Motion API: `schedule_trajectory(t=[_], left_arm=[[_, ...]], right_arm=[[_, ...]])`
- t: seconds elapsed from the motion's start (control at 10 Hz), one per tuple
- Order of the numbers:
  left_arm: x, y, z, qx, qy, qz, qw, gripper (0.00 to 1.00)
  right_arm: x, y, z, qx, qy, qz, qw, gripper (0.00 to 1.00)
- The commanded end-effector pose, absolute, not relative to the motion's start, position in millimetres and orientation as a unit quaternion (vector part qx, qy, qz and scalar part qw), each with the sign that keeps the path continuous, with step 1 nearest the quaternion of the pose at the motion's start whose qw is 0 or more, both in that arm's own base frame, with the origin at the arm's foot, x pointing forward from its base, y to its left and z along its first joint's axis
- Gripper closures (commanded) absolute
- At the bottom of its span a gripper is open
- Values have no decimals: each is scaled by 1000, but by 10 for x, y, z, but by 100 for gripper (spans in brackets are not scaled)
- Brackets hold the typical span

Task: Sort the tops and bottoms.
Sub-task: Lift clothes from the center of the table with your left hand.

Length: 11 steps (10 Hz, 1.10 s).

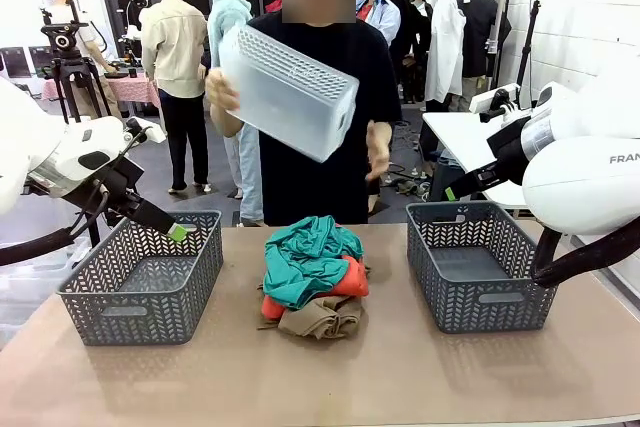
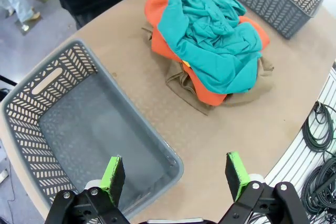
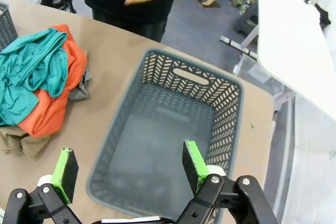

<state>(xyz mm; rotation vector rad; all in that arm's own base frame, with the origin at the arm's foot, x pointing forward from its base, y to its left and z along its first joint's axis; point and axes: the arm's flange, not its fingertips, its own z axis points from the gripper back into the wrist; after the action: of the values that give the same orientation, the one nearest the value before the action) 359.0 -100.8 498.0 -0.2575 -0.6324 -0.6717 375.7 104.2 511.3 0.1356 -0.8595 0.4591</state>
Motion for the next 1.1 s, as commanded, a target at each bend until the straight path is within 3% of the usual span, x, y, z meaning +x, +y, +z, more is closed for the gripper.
schedule_trajectory(t=[0.0,1.0], left_arm=[[3597,-985,4976,-127,-304,-325,886,0],[3597,-985,4976,-127,-304,-325,886,0]], right_arm=[[3755,1034,5122,64,-414,221,881,0],[3755,1034,5122,64,-414,221,881,0]])
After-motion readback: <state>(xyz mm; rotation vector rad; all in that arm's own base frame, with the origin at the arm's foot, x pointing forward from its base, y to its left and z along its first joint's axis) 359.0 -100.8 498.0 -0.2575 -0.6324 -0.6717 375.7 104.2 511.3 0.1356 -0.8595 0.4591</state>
